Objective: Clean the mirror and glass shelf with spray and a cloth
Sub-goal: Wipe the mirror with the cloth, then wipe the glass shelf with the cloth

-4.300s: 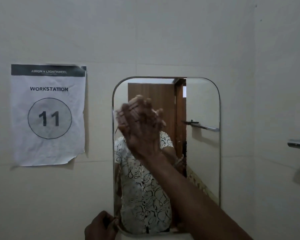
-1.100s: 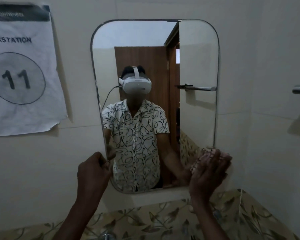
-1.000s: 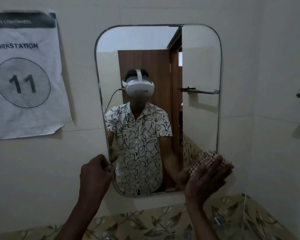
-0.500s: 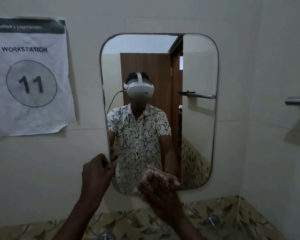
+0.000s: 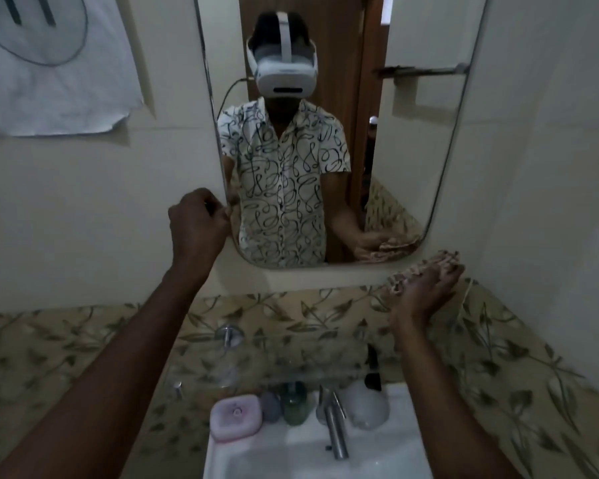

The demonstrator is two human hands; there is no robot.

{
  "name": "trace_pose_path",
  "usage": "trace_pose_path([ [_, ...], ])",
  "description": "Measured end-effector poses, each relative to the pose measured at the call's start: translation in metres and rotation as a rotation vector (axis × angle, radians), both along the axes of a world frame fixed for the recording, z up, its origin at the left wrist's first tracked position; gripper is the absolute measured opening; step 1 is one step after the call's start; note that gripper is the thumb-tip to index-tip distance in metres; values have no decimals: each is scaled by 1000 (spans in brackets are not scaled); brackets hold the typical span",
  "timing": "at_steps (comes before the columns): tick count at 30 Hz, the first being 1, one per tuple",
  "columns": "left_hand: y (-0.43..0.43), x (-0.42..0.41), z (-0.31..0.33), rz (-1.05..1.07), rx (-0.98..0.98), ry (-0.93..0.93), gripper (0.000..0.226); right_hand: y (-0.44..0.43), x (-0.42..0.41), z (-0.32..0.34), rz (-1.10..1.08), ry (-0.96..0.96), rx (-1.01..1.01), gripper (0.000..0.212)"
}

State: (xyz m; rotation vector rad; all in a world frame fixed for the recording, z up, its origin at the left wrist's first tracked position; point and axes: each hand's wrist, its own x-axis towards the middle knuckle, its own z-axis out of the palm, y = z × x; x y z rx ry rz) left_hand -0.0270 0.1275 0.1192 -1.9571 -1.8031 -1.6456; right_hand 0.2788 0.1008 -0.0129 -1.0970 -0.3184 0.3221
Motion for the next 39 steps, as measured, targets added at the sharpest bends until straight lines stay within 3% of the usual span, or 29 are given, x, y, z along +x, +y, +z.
trace_pose_path([
  [2,-1,-2,-7,-45,36,-60,15,-18,22,-10,67,138,15,56],
  [4,-2,-2,-16,-62,50,-110,16,-37,35,-20,73,20,-51,53],
  [6,-6,0,-24,-57,54,-147,14,-49,46,-31,37,-288,-240,51],
  [11,-31,-11,-54,-21,53,-273,12,-65,55,-71,117,-1074,-1015,60],
  [14,-56,-30,-93,69,-5,-263,15,-70,39,-98,144,-1274,-1277,77],
  [20,-102,-59,-194,212,-140,-248,10,-62,-46,-99,241,-1250,-1177,78],
  [25,-101,-72,-228,312,-294,-131,26,-58,-170,-99,511,-1391,-952,80],
  [28,-99,-71,-240,291,-322,-156,24,-59,-187,-101,683,-1566,-785,73],
  [32,-93,-74,-255,295,-270,-227,13,-66,-119,-109,717,-1625,-701,60],
  [39,-96,-81,-271,222,-301,-431,8,-104,84,-108,398,-1425,-1068,59],
])
